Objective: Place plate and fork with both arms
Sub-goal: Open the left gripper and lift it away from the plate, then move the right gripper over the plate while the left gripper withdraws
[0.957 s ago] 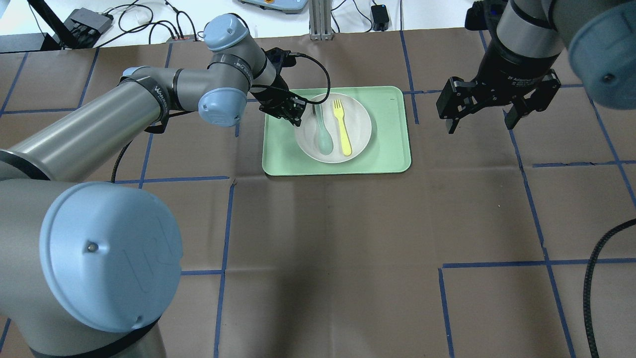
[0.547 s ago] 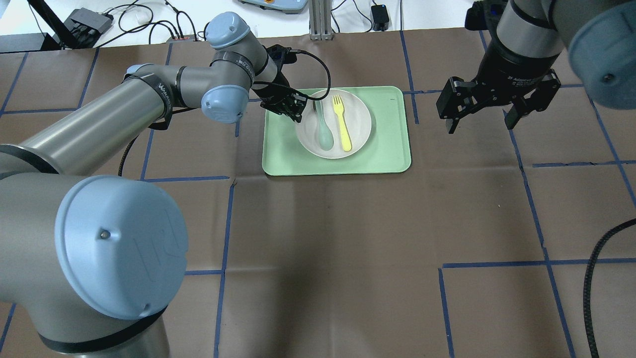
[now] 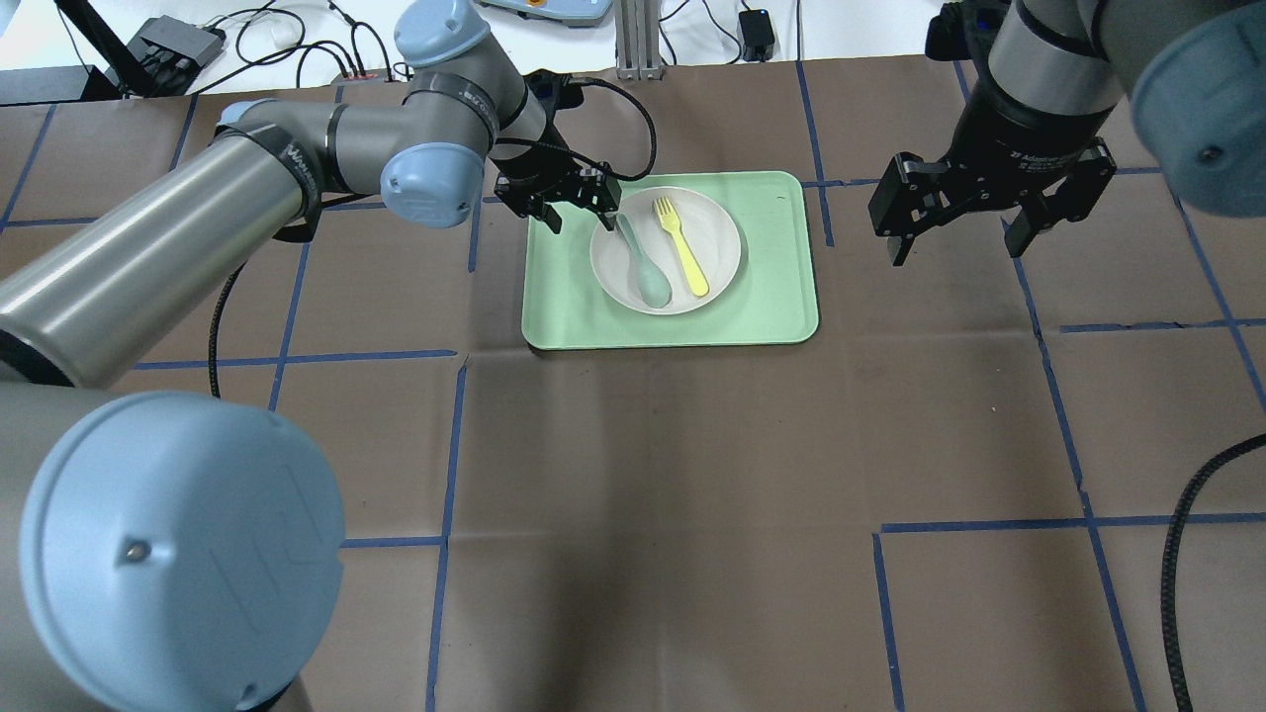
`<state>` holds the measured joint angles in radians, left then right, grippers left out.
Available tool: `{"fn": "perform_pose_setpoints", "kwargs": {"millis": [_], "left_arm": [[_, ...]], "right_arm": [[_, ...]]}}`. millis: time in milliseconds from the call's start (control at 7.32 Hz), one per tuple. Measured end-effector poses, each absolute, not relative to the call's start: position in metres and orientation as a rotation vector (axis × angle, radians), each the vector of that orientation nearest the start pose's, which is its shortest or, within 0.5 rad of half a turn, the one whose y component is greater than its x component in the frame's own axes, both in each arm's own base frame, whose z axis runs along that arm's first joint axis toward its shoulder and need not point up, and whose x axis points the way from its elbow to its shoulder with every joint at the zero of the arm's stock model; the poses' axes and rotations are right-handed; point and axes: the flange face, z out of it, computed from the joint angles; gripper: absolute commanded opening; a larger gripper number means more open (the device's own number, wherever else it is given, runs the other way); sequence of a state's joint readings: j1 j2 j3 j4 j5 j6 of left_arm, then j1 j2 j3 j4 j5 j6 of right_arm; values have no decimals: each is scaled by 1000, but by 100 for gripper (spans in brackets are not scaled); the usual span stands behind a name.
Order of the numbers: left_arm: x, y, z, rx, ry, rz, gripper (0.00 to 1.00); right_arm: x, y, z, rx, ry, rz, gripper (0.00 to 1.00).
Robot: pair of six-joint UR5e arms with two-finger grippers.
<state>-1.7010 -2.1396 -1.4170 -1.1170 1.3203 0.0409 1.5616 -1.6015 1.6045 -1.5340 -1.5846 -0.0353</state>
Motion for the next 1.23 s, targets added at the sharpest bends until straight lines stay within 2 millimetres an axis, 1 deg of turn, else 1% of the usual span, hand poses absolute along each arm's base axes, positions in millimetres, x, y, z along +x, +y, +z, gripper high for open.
{"fn": "perform_pose_setpoints", "kwargs": {"millis": [137, 410, 547, 683, 820, 957, 1094, 1230], "left_arm": [[-238, -644, 313, 277, 3318, -5, 100], [-222, -584, 404, 260, 3224, 83, 100], [-213, -553, 440, 261, 3179, 111, 100], [-207, -525, 470, 275, 3154, 126, 100], [-202, -503, 489, 300, 3140, 120, 100], [-199, -487, 498, 321, 3134, 112, 100], [-197, -476, 500, 330, 3131, 113, 100], [-194, -469, 495, 329, 3131, 126, 100]], "right_arm": [[128, -476, 483, -42, 3154, 63, 100], [129, -475, 482, -43, 3152, 66, 100], [130, -475, 482, -44, 3150, 64, 100], [131, -476, 484, -42, 3149, 56, 100], [132, -480, 487, -38, 3147, 11, 100], [135, -489, 487, -42, 3143, -48, 100], [141, -501, 482, -53, 3140, -81, 100], [152, -514, 475, -62, 3137, -96, 100]]}}
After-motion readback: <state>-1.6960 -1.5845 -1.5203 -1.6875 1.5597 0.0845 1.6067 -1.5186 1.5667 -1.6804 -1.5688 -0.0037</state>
